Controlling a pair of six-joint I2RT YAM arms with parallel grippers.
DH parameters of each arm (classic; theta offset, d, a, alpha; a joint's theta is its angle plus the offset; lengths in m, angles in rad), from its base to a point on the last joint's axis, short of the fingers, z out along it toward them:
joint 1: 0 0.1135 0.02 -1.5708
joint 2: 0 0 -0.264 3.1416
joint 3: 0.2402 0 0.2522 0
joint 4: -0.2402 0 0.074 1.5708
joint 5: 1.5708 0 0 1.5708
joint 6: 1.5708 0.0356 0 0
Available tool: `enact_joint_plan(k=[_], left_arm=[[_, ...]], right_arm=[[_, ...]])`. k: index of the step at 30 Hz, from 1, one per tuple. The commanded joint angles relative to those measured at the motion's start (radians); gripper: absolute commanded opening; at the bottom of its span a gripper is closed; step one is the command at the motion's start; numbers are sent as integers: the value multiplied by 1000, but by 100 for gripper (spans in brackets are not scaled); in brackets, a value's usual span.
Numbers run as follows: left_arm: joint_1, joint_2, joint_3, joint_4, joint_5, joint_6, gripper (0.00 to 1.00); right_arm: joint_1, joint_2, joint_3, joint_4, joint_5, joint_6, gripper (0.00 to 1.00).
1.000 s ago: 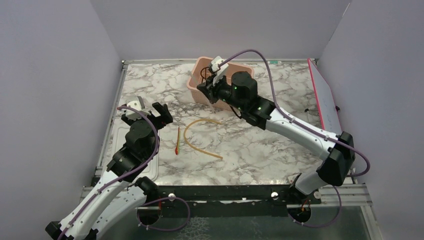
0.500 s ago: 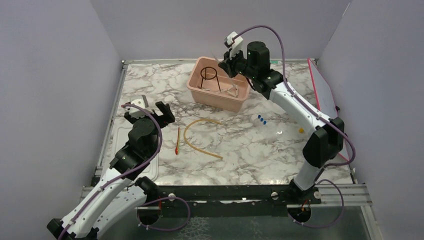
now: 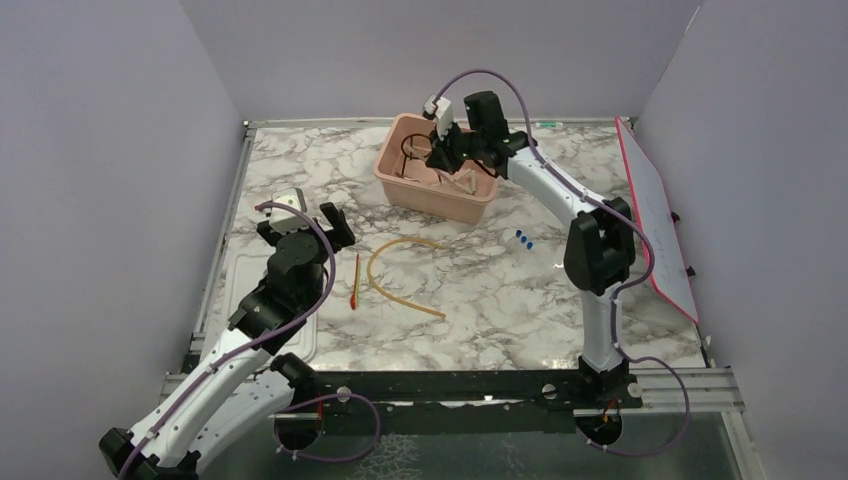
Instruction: Organize the chemistry lab equipment
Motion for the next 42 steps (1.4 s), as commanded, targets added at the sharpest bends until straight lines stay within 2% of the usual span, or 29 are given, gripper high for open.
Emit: enact_joint_plan(k=[1, 10, 13, 17, 25, 30, 34, 37, 42], left_arm=[[9, 9, -3, 33, 28, 9, 89], [18, 38, 6, 19, 29, -5, 89], [19, 54, 14, -2, 24, -19, 89], [19, 69, 14, -36, 40, -64, 89], [19, 96, -36, -153, 163, -245, 88], [20, 186, -45, -190, 239, -308, 70], [36, 329, -6, -254, 247, -337, 65], [79, 445, 22, -269, 314, -317, 62], [139, 571, 38, -284, 415, -294, 46]], right_arm=[[1, 50, 35, -103, -91, -68, 3], [1, 135, 99, -192, -87, -84, 11], [1, 128, 113, -185, -87, -55, 21], [1, 95, 121, -156, -85, 4, 30], [1, -60, 14, -18, -29, 163, 33], [2, -170, -79, 15, -17, 324, 34], [4, -293, -218, 63, -34, 452, 34], [11, -369, -303, 84, -40, 509, 33], [32, -464, -424, 117, -57, 571, 33]])
